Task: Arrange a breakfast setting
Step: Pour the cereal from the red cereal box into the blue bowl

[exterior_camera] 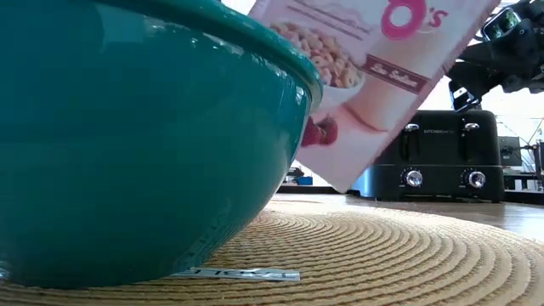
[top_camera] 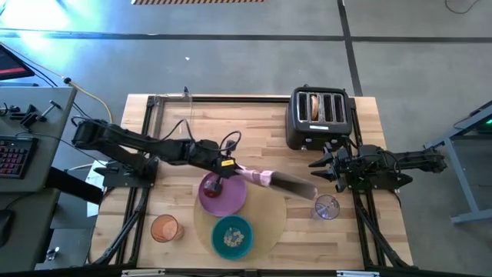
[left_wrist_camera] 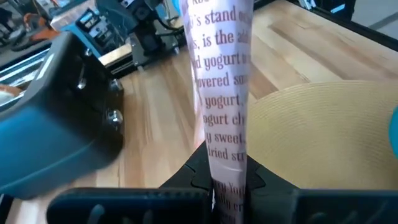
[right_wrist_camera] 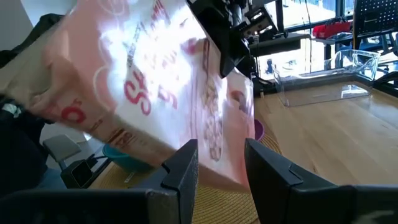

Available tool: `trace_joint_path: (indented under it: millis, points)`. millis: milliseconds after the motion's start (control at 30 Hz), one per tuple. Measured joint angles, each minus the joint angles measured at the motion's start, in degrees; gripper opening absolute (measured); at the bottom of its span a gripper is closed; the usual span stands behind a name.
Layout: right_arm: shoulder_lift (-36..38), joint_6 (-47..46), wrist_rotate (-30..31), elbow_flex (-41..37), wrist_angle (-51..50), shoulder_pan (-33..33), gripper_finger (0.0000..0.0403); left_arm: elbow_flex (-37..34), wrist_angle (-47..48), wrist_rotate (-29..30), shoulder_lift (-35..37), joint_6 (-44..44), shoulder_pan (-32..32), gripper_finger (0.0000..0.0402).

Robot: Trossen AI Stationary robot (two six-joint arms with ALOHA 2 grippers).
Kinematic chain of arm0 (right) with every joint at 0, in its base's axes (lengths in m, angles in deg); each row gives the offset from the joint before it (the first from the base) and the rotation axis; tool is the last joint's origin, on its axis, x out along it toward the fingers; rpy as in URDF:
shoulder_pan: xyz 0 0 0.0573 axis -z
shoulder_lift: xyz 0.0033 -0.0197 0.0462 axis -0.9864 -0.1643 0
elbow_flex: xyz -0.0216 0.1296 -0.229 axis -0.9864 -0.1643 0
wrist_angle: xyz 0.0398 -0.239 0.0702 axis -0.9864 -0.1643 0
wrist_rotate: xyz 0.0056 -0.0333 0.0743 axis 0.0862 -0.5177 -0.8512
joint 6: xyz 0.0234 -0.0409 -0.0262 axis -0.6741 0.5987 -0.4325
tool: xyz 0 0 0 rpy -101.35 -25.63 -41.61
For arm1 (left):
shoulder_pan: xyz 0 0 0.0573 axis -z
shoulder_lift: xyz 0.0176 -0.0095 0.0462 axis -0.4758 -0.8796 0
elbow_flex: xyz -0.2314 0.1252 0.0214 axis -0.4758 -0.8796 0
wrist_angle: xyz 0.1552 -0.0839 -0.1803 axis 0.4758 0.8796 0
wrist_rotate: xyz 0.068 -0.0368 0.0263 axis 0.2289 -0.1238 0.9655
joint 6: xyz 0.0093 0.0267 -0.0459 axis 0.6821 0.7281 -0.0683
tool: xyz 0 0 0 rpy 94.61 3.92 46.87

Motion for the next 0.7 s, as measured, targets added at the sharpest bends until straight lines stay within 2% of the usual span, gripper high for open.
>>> trace_joint_path:
  millis: [333, 700]
  points:
    - [-0.12, 0.01, 0.00, -0.01, 0.00, 0.00, 0.0114, 0.01, -4.83, -1.53, -5.03, -1.45, -0.64, 0.0010]
    - [-0.12, -0.02, 0.00, 0.00, 0.00, 0.00, 0.0114, 0.13, 1.21, -0.96, -5.01, -3.00, -1.44, 0.0010]
